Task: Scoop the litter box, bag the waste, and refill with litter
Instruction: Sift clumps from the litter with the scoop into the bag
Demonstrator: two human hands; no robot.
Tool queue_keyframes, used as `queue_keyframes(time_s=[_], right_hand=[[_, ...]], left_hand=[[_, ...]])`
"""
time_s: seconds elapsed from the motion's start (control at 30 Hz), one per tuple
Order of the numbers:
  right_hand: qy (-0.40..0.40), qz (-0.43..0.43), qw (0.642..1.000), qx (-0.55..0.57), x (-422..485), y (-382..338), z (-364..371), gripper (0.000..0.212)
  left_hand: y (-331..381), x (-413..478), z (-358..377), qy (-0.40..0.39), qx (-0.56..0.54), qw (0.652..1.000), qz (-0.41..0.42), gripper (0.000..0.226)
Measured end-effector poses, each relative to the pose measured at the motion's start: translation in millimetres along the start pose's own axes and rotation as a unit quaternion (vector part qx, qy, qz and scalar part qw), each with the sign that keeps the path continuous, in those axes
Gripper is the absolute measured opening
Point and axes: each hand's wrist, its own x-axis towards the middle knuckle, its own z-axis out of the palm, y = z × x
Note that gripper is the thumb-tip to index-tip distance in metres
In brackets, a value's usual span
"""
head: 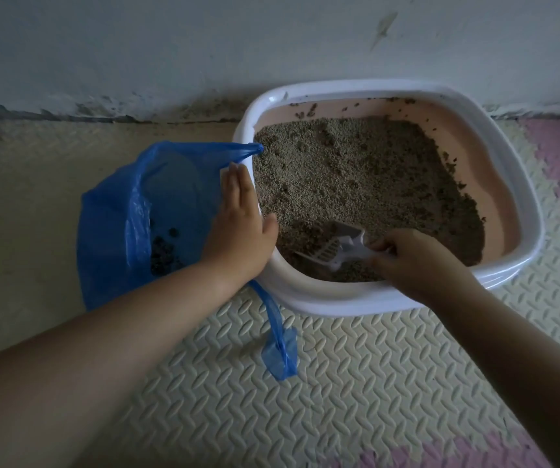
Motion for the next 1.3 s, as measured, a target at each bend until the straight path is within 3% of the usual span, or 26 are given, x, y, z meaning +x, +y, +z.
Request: queue_keyframes(time_s=[0.2,0.63,0.73,1.07,1.3], right_hand=[[-0.032,0.001,0.999,0.009,39.1,-26.4,22.5,0.028],[0.009,0.035,0.998,0.048,100.8,-85.7,47.4,0.021],[0.023,0.046,0.996,0.075,103.7,-81.7,48.9,0.025],[0.037,-0.044,0.990,0.126,96.5,-46.2,34.1,0.030],[0.106,-0.079,0.981,0.141,48.3,-12.9,17.5,0.033]], left_hand=[[2.8,0.6,2.9,0.015,0.038,0.999,-0.002,0.074],[3.5,2.3,4.9,0.012,0.059,0.998,-0.006,0.075],[3.4,2.9,5.9,0.011,0.060,0.998,-0.007,0.075],[4.4,1.3,1.5,0.000,0.066,0.998,-0.011,0.074],[3.3,1.0,4.9,0.019,0.062,0.998,-0.012,0.074]])
